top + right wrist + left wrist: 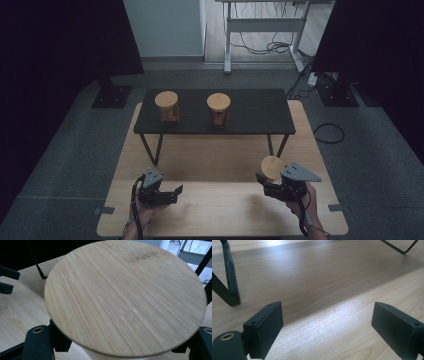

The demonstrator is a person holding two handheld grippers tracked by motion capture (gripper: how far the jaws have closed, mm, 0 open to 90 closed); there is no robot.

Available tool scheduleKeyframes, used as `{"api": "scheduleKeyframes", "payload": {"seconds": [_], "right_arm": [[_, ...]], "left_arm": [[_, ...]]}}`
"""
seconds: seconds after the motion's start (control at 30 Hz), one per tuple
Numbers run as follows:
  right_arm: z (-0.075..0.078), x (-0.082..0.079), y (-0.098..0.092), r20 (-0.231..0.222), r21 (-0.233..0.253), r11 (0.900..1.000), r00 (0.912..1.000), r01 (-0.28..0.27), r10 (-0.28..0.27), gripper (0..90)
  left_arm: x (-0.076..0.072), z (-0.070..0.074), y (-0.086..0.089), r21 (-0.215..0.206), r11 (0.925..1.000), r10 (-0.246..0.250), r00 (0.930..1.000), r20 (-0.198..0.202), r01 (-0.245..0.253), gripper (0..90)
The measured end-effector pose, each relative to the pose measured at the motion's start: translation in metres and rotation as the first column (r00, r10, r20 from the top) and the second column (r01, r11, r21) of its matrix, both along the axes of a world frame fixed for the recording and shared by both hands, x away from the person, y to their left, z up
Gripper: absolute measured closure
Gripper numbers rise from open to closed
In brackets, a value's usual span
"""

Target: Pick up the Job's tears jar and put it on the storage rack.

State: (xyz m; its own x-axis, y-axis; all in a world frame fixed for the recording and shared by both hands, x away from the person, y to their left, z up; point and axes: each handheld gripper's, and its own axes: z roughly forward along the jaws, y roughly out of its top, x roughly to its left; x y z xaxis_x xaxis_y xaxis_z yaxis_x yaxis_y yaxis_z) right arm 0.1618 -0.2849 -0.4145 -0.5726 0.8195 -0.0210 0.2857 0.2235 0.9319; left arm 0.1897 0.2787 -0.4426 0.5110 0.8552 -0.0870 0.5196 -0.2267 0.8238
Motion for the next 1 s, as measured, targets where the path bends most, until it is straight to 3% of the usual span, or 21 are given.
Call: {"api": "scheduleKeyframes", "payload": {"seconds": [1.0], "right_arm": [[0.021, 0.009, 0.008, 0.02, -0.02, 0.999, 0.9995, -0.025, 0.026, 24.4]], "left_arm": [[-0.001, 0.001, 0.001, 0.002, 1.0, 0.001, 1.0, 0.004, -0.001, 10.0]]}}
